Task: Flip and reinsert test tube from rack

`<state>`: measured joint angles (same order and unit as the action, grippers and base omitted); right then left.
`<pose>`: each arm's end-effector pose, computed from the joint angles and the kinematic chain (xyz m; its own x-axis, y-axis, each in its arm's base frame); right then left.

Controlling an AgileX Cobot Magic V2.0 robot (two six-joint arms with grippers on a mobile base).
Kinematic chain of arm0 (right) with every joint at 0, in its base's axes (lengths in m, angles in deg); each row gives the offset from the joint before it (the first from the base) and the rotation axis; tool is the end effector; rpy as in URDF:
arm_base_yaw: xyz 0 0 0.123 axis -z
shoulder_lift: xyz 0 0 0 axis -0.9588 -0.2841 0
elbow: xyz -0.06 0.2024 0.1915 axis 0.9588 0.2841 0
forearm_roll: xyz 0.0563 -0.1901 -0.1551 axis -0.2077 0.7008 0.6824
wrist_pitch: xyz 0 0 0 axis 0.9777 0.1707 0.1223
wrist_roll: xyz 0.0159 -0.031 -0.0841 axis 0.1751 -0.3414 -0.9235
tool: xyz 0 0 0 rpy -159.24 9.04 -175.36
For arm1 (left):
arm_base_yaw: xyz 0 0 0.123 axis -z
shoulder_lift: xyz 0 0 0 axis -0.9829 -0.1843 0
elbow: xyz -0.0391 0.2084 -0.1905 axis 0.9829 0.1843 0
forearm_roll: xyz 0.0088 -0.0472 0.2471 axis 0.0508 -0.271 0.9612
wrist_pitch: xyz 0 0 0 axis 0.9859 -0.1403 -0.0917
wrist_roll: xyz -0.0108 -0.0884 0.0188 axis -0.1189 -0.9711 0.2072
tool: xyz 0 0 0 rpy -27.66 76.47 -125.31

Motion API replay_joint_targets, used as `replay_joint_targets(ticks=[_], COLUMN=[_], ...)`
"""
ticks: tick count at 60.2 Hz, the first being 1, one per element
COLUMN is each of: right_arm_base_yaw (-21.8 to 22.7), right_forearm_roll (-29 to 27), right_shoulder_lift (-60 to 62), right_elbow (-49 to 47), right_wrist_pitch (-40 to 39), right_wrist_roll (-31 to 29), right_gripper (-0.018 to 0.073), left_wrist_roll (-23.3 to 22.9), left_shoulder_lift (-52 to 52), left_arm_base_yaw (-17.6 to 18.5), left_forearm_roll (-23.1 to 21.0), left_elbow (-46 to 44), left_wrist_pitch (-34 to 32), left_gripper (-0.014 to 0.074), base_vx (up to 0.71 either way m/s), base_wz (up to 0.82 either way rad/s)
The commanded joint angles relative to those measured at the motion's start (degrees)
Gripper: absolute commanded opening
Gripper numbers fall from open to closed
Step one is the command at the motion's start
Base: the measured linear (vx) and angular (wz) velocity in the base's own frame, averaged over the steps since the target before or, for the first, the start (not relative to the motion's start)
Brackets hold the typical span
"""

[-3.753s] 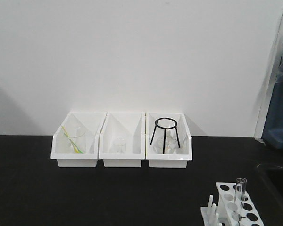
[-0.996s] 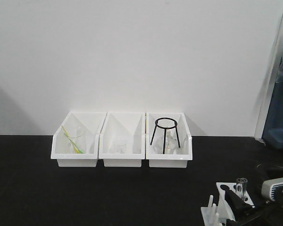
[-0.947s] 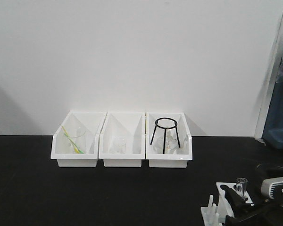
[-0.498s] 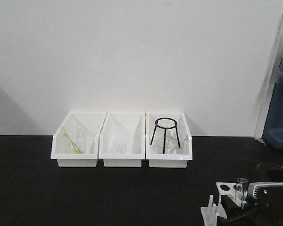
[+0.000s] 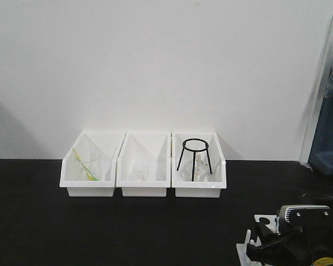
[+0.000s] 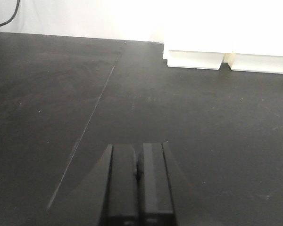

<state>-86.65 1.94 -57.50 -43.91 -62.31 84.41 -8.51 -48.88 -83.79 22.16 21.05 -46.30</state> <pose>0.2839 0.0587 0.1760 -0.3415 0.0295 -0.9394 -0.1168 0.9904 0.0736 0.0542 0.0054 0.1774 -0.2029 -0.1358 -0.9697 -0.1153 0.9868 -0.1140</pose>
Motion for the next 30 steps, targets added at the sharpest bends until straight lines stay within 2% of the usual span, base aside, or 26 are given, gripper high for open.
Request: replay_joint_targets(ticks=[1,30], right_arm_base_yaw=[0.0,0.0], right_forearm_roll=[-0.2,-0.5], right_shoulder_lift=[1.7,1.8], right_elbow=[-1.5,-1.5], right_wrist_pitch=[-4.0,-2.6], right_wrist_roll=[0.0,0.0], right_gripper=[0.0309,0.004], left_wrist_roll=[0.0,0.0], left_shoulder_lift=[0.7,0.7], left_arm_base_yaw=[0.4,0.4], left_forearm_roll=[-0.2,-0.2], left_elbow=[0.1,0.1], left_wrist_pitch=[-5.0,-5.0], left_gripper=[-0.0006,-0.0006], base_vx=[0.0,0.0], base_wz=[0.0,0.0])
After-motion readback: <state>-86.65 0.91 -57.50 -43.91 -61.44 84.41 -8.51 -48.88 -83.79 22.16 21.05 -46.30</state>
